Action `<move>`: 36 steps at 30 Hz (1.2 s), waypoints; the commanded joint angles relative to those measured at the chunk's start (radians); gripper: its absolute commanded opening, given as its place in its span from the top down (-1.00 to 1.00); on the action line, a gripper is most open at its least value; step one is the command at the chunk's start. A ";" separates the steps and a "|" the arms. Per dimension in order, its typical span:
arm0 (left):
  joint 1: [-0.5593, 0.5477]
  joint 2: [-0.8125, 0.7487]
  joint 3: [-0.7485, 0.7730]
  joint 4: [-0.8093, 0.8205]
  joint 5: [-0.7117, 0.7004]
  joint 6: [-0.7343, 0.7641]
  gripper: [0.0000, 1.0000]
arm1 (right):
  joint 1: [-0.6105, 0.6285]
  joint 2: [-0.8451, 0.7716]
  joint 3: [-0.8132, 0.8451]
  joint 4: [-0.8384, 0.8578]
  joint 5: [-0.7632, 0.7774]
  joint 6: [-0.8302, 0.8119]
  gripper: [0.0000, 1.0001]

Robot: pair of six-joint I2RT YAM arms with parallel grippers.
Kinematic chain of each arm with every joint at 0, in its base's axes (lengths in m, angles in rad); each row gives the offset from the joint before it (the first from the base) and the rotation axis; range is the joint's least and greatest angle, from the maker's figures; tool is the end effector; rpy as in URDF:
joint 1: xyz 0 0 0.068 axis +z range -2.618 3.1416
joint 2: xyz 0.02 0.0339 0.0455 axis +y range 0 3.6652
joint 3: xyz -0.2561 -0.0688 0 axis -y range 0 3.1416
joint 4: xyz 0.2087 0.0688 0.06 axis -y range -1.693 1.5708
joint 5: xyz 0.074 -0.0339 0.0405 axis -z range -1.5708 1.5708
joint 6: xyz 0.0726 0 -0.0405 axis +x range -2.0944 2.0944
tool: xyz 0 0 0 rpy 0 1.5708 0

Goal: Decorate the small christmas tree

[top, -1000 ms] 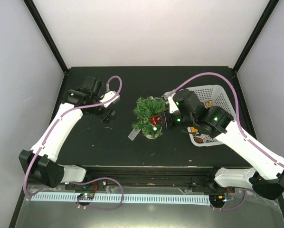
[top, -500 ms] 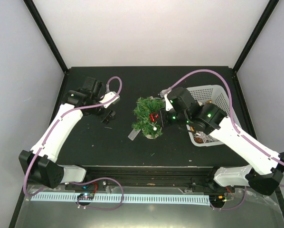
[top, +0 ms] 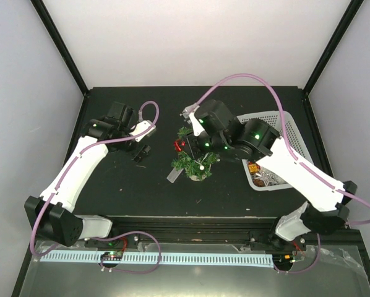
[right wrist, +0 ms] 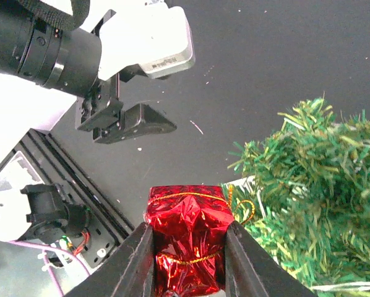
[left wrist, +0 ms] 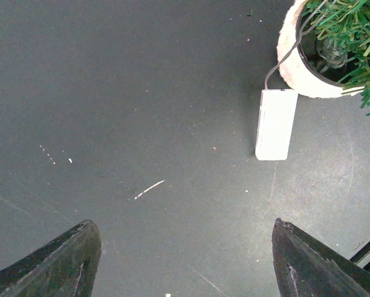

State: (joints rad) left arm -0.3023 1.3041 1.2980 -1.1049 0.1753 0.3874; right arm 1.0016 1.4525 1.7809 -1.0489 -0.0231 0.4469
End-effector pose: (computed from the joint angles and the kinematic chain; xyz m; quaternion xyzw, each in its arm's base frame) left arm 0.2121 -0.0794 0.2889 0.3467 0.9061 -0.0755 0.2304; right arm 0.1485 0.2352 0.3952 -0.2540 0.8748 0.2811 0.3019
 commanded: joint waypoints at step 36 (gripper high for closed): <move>0.011 -0.083 -0.006 0.066 0.261 -0.006 -0.52 | -0.025 0.415 0.350 -0.373 0.293 0.062 0.32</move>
State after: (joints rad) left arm -0.2958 1.2369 1.2968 -1.0554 0.4061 0.3882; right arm 0.9852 1.8690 2.1578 -1.4353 0.2523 0.4992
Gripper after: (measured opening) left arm 0.759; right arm 0.333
